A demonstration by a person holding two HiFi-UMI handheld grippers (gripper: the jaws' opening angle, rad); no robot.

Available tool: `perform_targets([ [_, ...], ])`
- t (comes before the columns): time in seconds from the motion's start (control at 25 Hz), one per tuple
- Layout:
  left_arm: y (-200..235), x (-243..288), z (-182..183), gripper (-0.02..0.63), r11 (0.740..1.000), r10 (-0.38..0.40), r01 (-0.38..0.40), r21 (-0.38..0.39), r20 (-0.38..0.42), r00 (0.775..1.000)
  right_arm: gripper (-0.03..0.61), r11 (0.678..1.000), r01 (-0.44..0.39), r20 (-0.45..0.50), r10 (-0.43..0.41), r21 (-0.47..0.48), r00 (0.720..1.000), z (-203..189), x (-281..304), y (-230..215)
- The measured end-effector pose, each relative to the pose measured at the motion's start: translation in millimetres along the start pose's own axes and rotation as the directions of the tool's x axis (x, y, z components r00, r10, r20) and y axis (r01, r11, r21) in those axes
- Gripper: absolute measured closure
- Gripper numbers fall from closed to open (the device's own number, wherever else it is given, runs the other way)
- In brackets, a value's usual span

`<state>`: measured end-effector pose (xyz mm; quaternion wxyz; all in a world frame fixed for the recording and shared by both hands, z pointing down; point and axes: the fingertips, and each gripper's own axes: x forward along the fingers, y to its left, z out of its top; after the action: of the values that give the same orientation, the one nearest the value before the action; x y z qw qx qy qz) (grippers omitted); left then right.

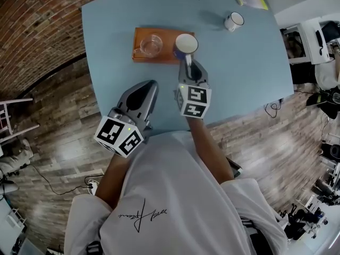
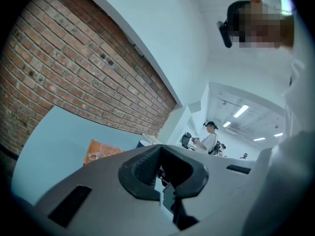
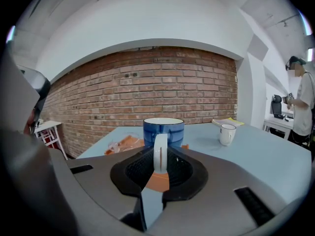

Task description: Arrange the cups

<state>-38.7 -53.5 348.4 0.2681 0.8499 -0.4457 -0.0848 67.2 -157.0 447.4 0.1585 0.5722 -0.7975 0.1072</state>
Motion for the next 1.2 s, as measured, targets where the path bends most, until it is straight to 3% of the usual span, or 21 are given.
perform_targets([
  [1.2,24,-24,-3,0.604,0.999,0.029,-0.027,0.021,-0.092,0.995,0.517,0.974,0.215,0.061,-0.22,0.07,0.974,-14,23,20],
])
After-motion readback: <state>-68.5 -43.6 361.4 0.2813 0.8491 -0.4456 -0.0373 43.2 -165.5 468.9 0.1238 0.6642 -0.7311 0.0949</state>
